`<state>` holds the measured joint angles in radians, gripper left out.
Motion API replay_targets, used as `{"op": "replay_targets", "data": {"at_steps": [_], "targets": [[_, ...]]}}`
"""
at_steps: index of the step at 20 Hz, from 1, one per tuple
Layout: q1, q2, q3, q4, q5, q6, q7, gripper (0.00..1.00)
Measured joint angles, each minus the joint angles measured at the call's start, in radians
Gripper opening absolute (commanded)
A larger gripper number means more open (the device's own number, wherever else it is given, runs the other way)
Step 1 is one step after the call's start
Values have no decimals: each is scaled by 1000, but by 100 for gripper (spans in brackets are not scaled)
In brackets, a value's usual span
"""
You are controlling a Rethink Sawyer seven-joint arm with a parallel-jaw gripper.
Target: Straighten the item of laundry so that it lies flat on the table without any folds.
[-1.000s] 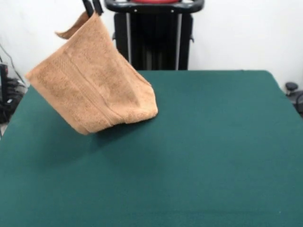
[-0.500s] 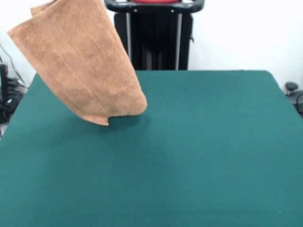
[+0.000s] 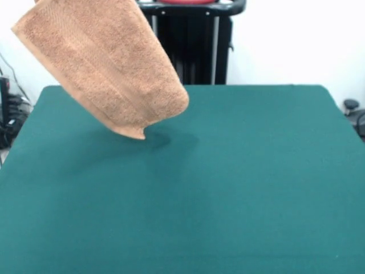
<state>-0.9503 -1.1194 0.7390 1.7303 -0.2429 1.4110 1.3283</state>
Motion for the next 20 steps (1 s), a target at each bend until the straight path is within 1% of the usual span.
{"op": "replay_targets", "data": {"at_steps": [13, 20], "targets": [[0, 10, 0, -57, -3, 0, 0, 0], [2, 57, -1, -92, -17, 0, 0, 0]]}}
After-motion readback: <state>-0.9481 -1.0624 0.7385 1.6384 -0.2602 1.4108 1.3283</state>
